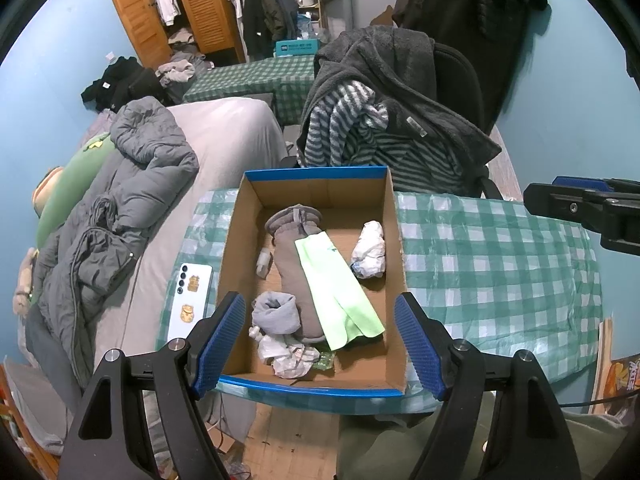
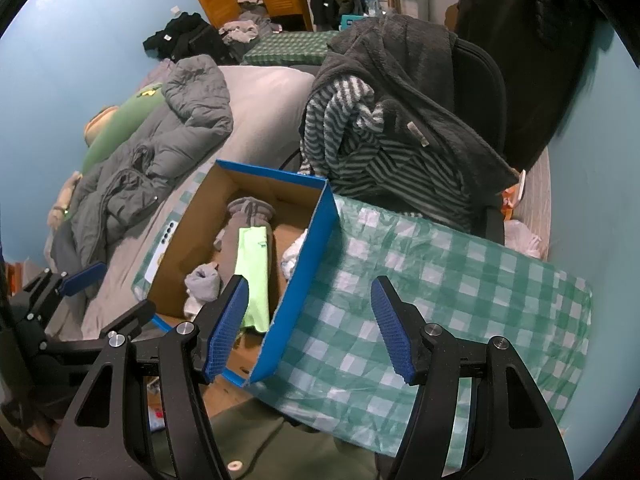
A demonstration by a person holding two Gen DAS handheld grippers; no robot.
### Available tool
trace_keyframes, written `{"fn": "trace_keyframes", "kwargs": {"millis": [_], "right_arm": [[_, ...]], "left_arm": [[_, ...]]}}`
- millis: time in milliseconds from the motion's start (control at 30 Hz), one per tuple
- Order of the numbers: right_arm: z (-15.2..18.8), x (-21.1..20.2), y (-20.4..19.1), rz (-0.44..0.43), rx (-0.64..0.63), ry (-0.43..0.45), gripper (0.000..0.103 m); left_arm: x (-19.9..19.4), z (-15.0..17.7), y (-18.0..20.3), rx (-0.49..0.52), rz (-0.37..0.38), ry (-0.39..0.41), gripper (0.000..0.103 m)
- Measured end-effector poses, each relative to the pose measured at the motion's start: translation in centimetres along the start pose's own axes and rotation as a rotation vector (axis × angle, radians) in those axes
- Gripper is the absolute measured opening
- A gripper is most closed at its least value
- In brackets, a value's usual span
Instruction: Organize soft objects
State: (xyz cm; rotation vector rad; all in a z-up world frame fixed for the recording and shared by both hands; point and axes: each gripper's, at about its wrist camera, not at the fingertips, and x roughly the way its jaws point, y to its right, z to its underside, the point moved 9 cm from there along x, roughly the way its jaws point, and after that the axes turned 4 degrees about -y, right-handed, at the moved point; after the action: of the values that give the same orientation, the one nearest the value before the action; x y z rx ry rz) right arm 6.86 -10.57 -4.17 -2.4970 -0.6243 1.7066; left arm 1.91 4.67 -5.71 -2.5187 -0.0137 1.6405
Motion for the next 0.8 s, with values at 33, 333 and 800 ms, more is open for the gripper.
{"fn": "trace_keyframes", "kwargs": {"millis": [33, 333, 800], "right_arm": [[0.1, -0.1, 0.2, -0.002, -0.001, -0.001, 0.064], [0.0, -0.1, 0.4, -0.001, 0.003, 0.0, 0.064], [0.4, -0.4, 1.8, -0.004, 0.003, -0.005, 0.064]], "left_arm": [[0.0, 0.0, 0.0, 0.0, 0.0, 0.0, 0.078], [0.0, -0.1, 0.4, 0.001, 0.001, -0.002, 0.078], [-0.2, 0.2, 2.5, 0.001, 0.0, -0.006, 0.078]]}}
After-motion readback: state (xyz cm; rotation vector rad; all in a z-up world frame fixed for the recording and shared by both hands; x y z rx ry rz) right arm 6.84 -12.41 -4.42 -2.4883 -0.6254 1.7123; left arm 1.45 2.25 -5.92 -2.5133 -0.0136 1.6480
